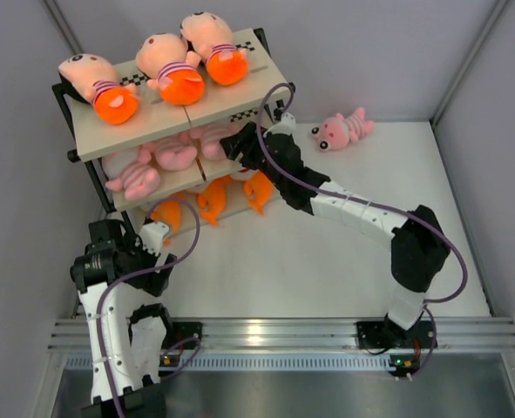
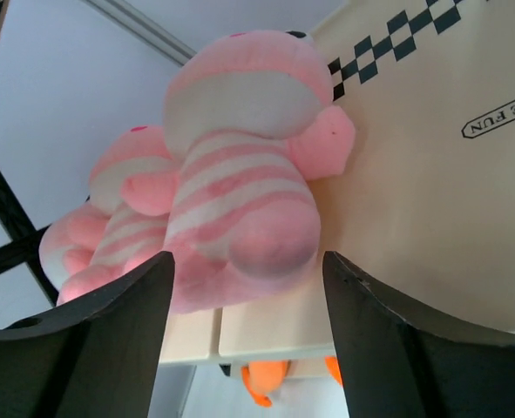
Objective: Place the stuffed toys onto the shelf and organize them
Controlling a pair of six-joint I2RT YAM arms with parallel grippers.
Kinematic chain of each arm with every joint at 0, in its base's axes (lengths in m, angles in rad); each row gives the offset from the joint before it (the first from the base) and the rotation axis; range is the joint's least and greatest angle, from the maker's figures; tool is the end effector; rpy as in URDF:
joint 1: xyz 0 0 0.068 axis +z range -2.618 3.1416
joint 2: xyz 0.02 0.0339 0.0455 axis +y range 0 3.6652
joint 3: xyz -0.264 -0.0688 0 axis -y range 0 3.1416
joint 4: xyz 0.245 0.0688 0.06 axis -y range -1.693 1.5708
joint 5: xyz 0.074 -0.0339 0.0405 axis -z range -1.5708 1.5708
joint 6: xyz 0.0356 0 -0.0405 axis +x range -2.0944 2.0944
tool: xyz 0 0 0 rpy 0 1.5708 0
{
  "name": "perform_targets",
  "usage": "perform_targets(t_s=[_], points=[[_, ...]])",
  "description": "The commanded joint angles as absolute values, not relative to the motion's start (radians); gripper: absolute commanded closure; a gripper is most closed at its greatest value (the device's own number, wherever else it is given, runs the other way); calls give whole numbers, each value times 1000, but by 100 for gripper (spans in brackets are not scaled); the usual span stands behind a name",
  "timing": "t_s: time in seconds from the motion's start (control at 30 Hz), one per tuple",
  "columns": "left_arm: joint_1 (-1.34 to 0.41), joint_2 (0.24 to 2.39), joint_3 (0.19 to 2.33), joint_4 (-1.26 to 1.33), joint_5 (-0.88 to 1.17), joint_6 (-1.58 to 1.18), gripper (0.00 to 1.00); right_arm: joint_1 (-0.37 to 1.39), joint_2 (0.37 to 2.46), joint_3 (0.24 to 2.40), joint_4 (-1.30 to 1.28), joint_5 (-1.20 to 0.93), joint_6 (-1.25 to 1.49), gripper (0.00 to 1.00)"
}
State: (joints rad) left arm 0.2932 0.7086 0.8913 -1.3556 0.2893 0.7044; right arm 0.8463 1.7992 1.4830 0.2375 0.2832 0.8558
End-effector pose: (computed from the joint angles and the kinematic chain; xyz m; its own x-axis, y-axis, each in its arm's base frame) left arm 0.0905 0.0167 0.2891 -0.7833 0.4118 -0.4656 0.4411 0.8961 0.0505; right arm 0.2985 0.3222 0.3430 -0.4377 0.5994 -0.6702 -0.3110 0.5984 0.7384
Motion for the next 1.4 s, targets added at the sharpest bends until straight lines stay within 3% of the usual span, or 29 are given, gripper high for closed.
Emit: perform_targets(t_s=[0.0, 0.3, 0.53, 0.83, 1.17, 1.37], points=[[288, 699, 884, -1390, 290, 696, 3, 862, 1652, 1483, 209, 250, 740, 30], [288, 703, 873, -1390, 288, 699, 3, 781, 1375, 1428, -188, 66, 402, 20], [288, 716, 896, -1390, 278, 718, 3, 292, 1316, 1347, -307, -304, 335, 18], [288, 736, 934, -1388, 290, 745, 3, -35, 1736, 1649, -266, -350, 287, 22], [290, 730, 997, -1391, 351, 741, 3, -169, 2279, 2054, -206, -360, 380, 24], [288, 710, 1026, -1393, 341, 727, 3, -189, 2497, 2163, 35, -518, 550, 24]])
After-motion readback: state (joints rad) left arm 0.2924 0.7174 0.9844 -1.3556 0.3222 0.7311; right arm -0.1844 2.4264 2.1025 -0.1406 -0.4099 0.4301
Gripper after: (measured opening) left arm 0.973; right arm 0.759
